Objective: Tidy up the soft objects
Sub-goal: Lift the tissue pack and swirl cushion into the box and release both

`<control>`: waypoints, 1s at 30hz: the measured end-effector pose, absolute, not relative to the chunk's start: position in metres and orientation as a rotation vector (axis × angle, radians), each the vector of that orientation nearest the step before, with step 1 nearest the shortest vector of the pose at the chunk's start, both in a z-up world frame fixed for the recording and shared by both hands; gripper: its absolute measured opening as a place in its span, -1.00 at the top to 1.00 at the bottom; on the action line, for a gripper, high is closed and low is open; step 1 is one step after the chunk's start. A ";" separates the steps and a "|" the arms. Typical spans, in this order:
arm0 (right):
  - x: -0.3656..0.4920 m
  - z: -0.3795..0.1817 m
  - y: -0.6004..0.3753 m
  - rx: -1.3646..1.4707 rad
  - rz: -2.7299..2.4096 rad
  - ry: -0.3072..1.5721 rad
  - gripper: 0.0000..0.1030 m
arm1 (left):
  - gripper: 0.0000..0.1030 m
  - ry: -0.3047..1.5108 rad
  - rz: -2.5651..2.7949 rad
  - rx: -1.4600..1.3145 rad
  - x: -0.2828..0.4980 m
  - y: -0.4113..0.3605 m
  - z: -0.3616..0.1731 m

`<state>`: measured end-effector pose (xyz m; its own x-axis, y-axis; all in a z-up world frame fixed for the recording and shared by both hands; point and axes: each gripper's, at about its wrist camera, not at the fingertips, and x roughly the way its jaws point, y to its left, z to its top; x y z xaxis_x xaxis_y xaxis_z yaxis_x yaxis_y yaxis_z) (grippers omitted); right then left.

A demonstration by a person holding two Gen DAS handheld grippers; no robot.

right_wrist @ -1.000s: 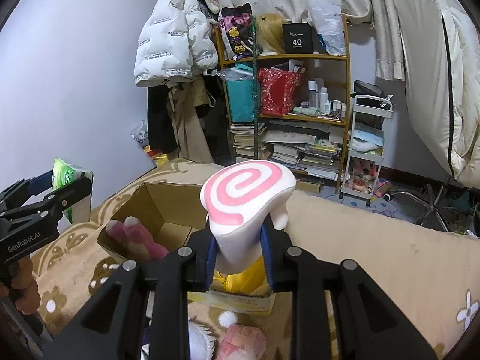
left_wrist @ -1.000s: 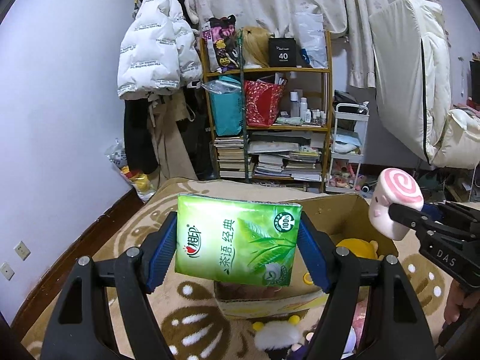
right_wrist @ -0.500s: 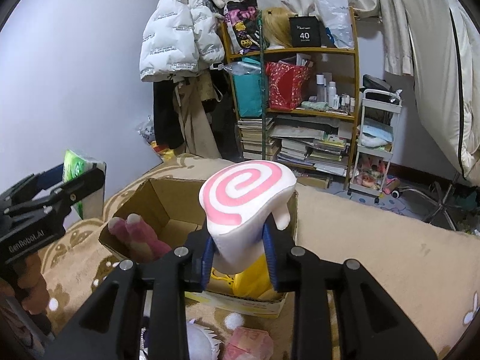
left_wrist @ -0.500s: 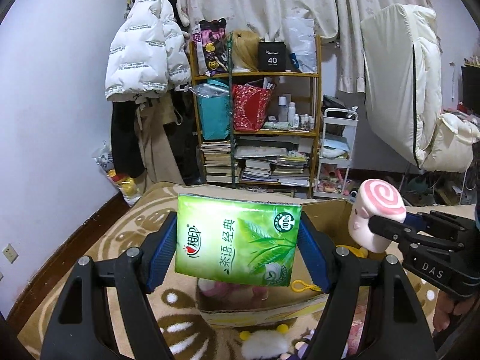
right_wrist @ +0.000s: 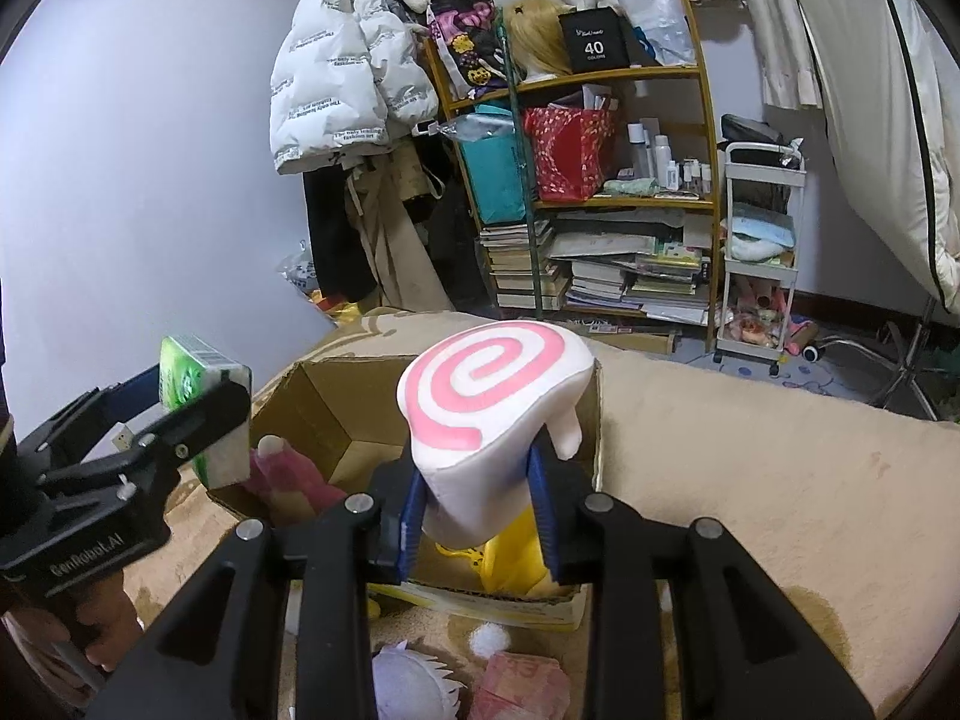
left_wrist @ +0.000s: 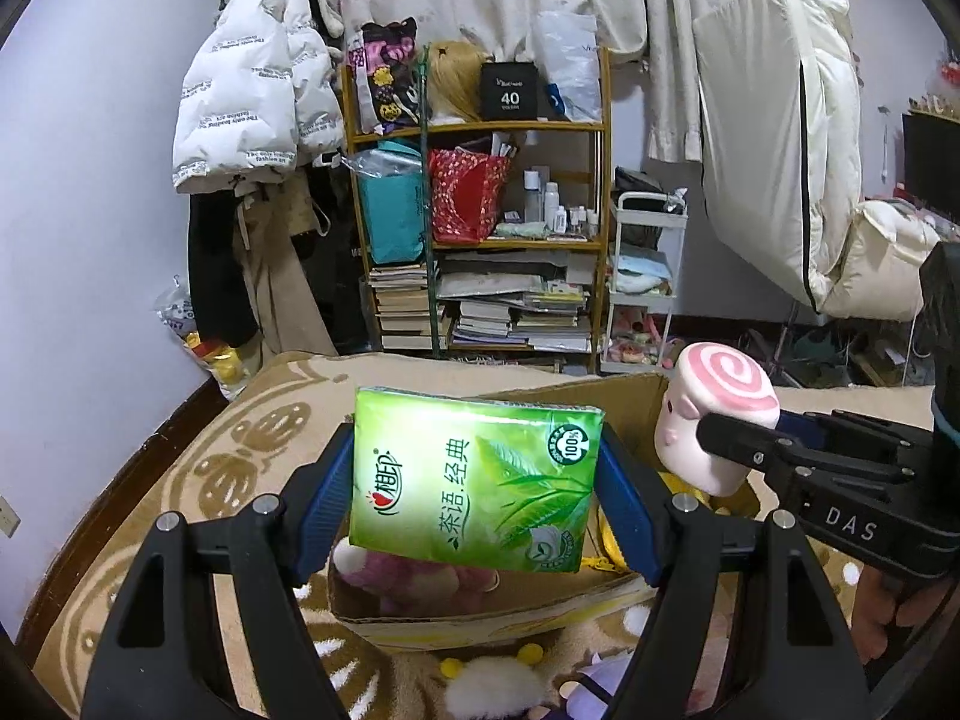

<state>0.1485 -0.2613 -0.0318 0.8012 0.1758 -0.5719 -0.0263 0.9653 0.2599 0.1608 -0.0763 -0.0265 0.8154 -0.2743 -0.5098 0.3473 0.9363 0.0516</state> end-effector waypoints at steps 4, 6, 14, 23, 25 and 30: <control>0.150 -0.037 -0.265 0.270 0.113 0.638 0.34 | -0.45 0.547 -0.330 0.150 0.166 -0.082 -0.035; 0.152 -0.040 -0.266 0.279 0.114 0.641 0.32 | -0.45 0.553 -0.327 0.145 0.169 -0.083 -0.038; 0.157 -0.050 -0.268 0.301 0.126 0.664 0.24 | -0.46 0.625 -0.323 0.141 0.178 -0.085 -0.052; 0.157 -0.050 -0.265 0.306 0.139 0.679 0.14 | -0.72 0.642 -0.312 0.152 0.179 -0.088 -0.055; 0.156 -0.051 -0.265 0.310 0.138 0.685 0.13 | -0.72 0.652 -0.312 0.159 0.178 -0.089 -0.056; 0.158 -0.051 -0.268 0.320 0.141 0.691 0.07 | -0.73 0.666 -0.306 0.173 0.174 -0.088 -0.059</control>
<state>0.1576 -0.2678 -0.0507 0.7633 0.2322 -0.6028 -0.0218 0.9419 0.3351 0.1737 -0.0879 -0.0586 0.7442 -0.2227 -0.6298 0.3327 0.9411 0.0603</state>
